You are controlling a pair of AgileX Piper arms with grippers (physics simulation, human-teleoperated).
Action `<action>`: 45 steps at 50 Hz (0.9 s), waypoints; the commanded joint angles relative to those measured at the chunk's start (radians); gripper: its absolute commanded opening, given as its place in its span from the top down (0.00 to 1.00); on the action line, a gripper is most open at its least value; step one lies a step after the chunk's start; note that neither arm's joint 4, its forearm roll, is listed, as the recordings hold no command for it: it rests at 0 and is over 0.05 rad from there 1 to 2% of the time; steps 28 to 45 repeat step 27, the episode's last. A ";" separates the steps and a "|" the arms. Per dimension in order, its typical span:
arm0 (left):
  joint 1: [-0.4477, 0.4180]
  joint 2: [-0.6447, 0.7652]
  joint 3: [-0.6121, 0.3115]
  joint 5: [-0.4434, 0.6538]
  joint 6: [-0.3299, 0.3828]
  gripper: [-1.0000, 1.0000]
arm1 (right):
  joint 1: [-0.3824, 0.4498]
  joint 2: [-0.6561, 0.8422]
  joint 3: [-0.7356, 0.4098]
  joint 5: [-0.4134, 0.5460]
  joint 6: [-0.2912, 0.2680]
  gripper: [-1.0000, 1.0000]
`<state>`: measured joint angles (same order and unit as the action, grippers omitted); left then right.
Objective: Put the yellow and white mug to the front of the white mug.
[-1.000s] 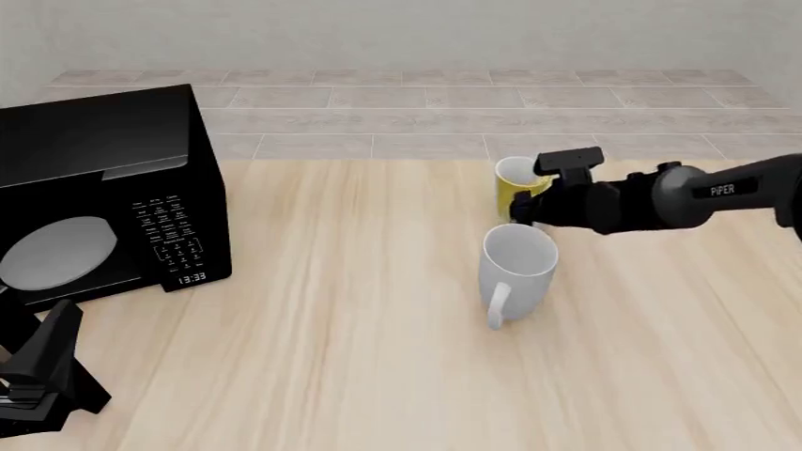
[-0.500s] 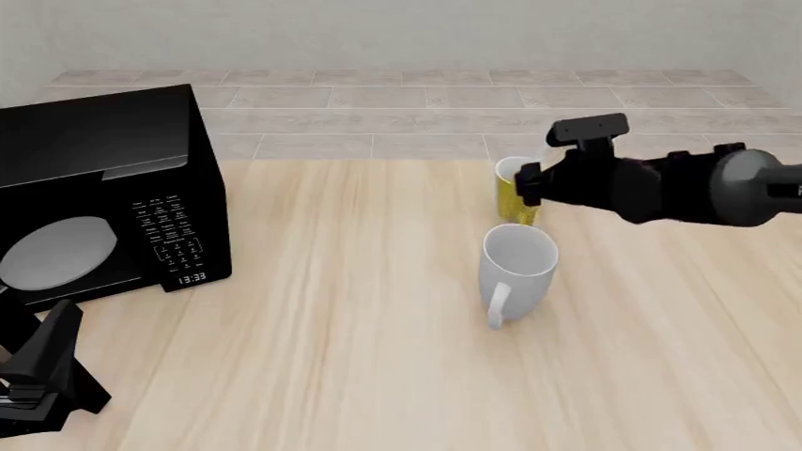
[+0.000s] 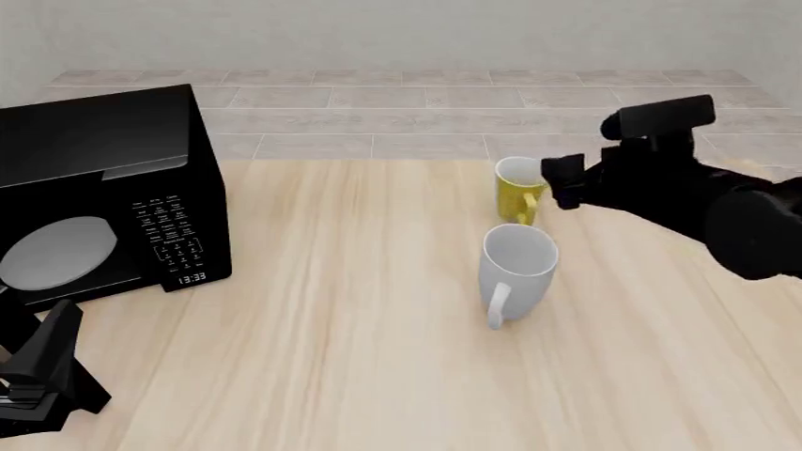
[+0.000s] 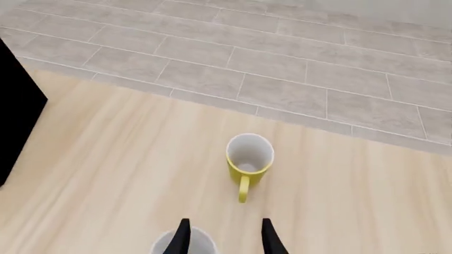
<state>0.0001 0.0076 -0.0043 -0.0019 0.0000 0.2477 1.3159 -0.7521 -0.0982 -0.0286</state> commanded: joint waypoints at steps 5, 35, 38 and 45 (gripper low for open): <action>0.000 0.000 0.000 0.000 0.000 0.00 | 0.028 -0.238 0.138 0.014 -0.014 0.00; 0.000 0.000 0.000 0.000 0.000 0.00 | 0.046 -0.534 0.286 0.053 0.014 0.00; 0.000 0.000 0.000 0.000 0.000 0.00 | 0.046 -0.534 0.286 0.053 0.014 0.00; 0.000 0.000 0.000 0.000 0.000 0.00 | 0.046 -0.534 0.286 0.053 0.014 0.00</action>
